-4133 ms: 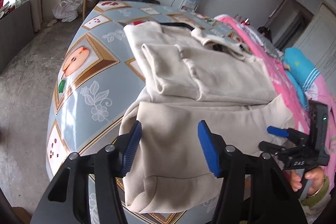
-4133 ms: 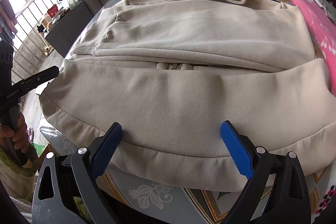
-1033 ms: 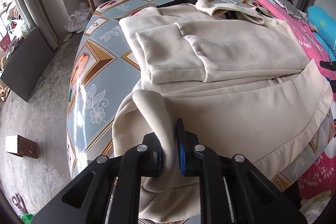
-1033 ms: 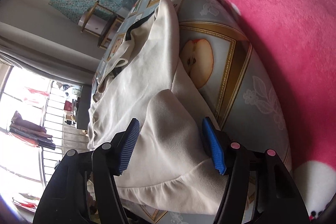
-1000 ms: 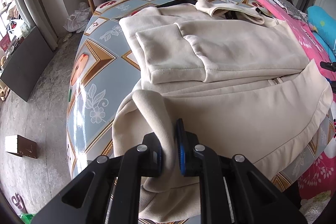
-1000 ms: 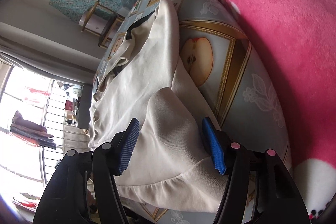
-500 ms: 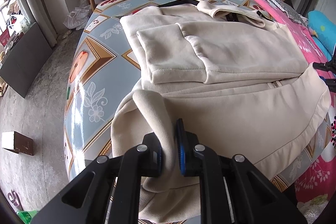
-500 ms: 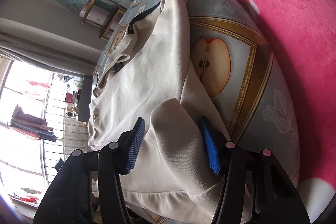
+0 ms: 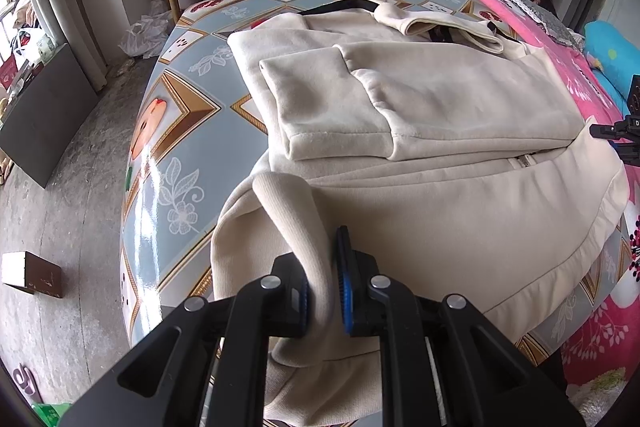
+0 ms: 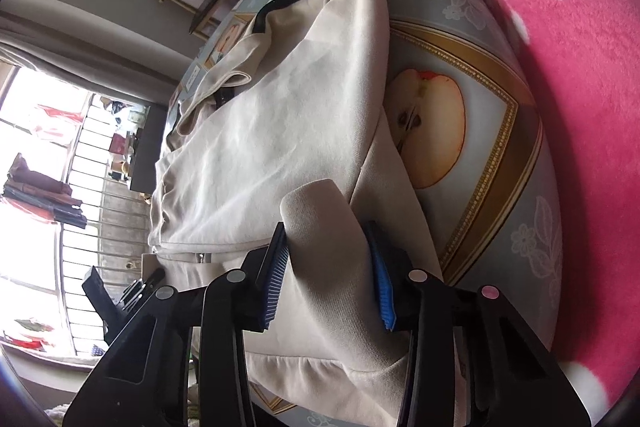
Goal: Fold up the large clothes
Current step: 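Grasp the jacket side edge with the right gripper beside the left gripper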
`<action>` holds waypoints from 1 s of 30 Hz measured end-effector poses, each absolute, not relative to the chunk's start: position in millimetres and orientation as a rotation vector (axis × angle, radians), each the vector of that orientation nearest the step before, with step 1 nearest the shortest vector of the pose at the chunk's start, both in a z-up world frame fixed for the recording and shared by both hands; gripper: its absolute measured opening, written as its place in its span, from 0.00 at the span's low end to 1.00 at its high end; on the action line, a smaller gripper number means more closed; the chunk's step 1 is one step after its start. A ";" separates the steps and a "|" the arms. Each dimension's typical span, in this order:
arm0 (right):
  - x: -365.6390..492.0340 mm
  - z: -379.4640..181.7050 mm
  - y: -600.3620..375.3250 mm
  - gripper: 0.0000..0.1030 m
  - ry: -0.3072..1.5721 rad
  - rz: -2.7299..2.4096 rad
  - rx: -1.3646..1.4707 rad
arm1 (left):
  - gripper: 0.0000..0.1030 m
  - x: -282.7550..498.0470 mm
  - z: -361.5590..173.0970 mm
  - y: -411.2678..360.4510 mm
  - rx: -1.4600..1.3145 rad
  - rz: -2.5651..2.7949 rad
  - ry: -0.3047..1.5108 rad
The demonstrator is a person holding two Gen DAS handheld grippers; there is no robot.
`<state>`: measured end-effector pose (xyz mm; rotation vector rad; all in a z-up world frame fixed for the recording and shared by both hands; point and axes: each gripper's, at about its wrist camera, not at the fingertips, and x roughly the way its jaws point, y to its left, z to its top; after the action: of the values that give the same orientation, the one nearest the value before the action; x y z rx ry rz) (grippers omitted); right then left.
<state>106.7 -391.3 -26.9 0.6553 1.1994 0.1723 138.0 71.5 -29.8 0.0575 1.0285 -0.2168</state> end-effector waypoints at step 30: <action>96.1 -11.7 -324.5 0.22 1.244 -0.005 0.062 | 0.12 137.9 -30.1 68.5 0.086 -0.217 1.026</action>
<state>96.1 -324.5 -11.7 0.0620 1.2441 -0.0048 137.9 68.5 -30.1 0.0861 1.0262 -0.2173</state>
